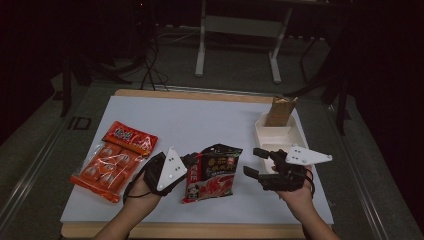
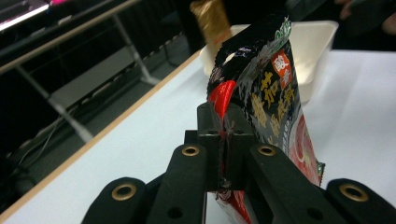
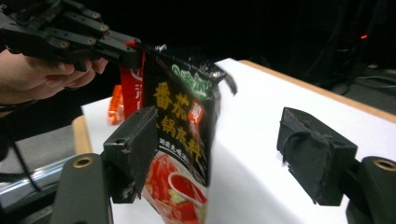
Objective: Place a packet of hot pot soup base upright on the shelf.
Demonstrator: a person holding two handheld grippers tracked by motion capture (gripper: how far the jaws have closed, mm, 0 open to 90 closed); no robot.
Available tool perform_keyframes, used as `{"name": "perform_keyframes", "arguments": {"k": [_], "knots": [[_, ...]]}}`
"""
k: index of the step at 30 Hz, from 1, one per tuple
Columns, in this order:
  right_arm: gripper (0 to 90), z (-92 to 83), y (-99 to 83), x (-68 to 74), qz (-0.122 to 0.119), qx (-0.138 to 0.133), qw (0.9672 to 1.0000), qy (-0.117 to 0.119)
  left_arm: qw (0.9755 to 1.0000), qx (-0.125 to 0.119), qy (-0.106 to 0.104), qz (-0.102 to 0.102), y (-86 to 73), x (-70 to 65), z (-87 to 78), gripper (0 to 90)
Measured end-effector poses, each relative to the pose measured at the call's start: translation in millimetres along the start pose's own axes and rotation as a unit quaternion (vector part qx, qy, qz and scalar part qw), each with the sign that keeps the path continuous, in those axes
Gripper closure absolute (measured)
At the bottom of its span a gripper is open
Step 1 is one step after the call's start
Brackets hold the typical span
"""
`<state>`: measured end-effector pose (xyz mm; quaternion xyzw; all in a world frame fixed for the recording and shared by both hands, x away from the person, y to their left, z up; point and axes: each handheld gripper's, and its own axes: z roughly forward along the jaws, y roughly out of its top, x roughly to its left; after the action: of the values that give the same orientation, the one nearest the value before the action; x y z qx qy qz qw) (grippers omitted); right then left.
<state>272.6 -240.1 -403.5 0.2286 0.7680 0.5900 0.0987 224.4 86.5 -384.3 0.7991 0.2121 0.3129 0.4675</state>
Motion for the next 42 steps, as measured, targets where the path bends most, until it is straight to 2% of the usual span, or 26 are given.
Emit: {"name": "perform_keyframes", "arguments": {"k": [6,9,10,11,12,13,14,16,18,19,22,27,31,34,35,37,39,40,41,42], "knots": [[28.9,10.7,6.5,1.7,0.008,-0.008,0.9995,0.029,0.9993,-0.026,-0.025,-0.009,9.5,-3.0,-2.5,89.1],[34.5,13.3,9.7,1.8,0.01,-0.013,0.999,0.042,0.9988,-0.032,-0.034,-0.015,12.6,-4.3,-2.7,89.1],[42.5,14.6,11.7,2.0,0.006,-0.015,0.9985,0.053,0.9987,-0.031,-0.038,-0.014,13.8,-4.6,-2.8,89.0],[42.5,14.6,11.7,2.0,0.006,-0.015,0.9985,0.053,0.9988,-0.031,-0.035,-0.013,14.5,-6.0,-2.7,89.0],[51.2,15.1,13.2,2.3,-0.001,-0.015,0.998,0.062,0.9988,-0.03,-0.038,-0.012,15.1,-6.6,-2.3,89.0],[51.2,15.1,13.2,2.3,-0.001,-0.015,0.998,0.062,0.9988,-0.029,-0.039,-0.01,15.5,-7.2,-1.6,89.0],[63.0,14.6,14.7,3.2,-0.01,-0.015,0.998,0.062,0.9988,-0.028,-0.037,-0.011,15.4,-8.2,-0.8,89.0],[63.9,14.8,15.7,3.1,-0.01,-0.009,0.9975,0.069,0.9989,-0.026,-0.039,-0.01,14.9,-7.7,-0.2,89.0],[70.9,14.1,16.2,2.6,-0.018,-0.006,0.9974,0.07,0.9989,-0.025,-0.038,-0.008,14.3,-6.7,0.2,88.9],[74.7,14.2,18.1,4.1,-0.029,0.003,0.9973,0.068,0.999,-0.023,-0.038,-0.009,14.2,-6.4,0.6,88.8],[77.1,14.0,20.0,5.2,-0.032,0.005,0.9973,0.066,0.9986,-0.023,-0.045,-0.018,12.4,-3.9,1.2,88.6],[78.1,12.4,23.5,6.9,-0.031,0.011,0.9973,0.066,0.9979,-0.027,-0.057,-0.018,10.3,-2.8,0.6,87.7],[78.3,10.3,23.6,5.3,-0.023,0.008,0.9969,0.075,0.9963,-0.035,-0.072,-0.031,8.8,-0.3,0.9,82.7],[78.4,8.1,26.0,5.4,-0.024,0.006,0.9969,0.075,0.9952,-0.046,-0.075,-0.042,9.5,1.9,-1.3,75.0],[78.4,5.9,28.9,5.1,-0.027,0.0,0.997,0.072,0.9948,-0.05,-0.074,-0.049,10.3,2.8,-2.4,64.8],[78.4,4.6,30.7,4.4,-0.027,-0.004,0.9971,0.071,0.9938,-0.059,-0.073,-0.059,11.9,5.4,-5.1,61.5],[78.4,1.4,35.0,2.4,-0.027,-0.01,0.9974,0.066,0.9917,-0.066,-0.076,-0.08,13.0,8.5,-7.7,48.3],[78.4,-0.5,37.6,1.0,-0.029,-0.012,0.9976,0.062,0.9909,-0.068,-0.075,-0.088,13.2,10.5,-9.4,45.5],[78.4,-4.8,42.5,-1.4,-0.033,-0.018,0.9979,0.052,0.9894,-0.072,-0.078,-0.099,13.1,12.5,-10.8,34.2],[78.4,-7.0,45.2,-2.5,-0.034,-0.019,0.9981,0.047,0.9874,-0.074,-0.081,-0.114,12.8,14.6,-12.1,29.8]]}}
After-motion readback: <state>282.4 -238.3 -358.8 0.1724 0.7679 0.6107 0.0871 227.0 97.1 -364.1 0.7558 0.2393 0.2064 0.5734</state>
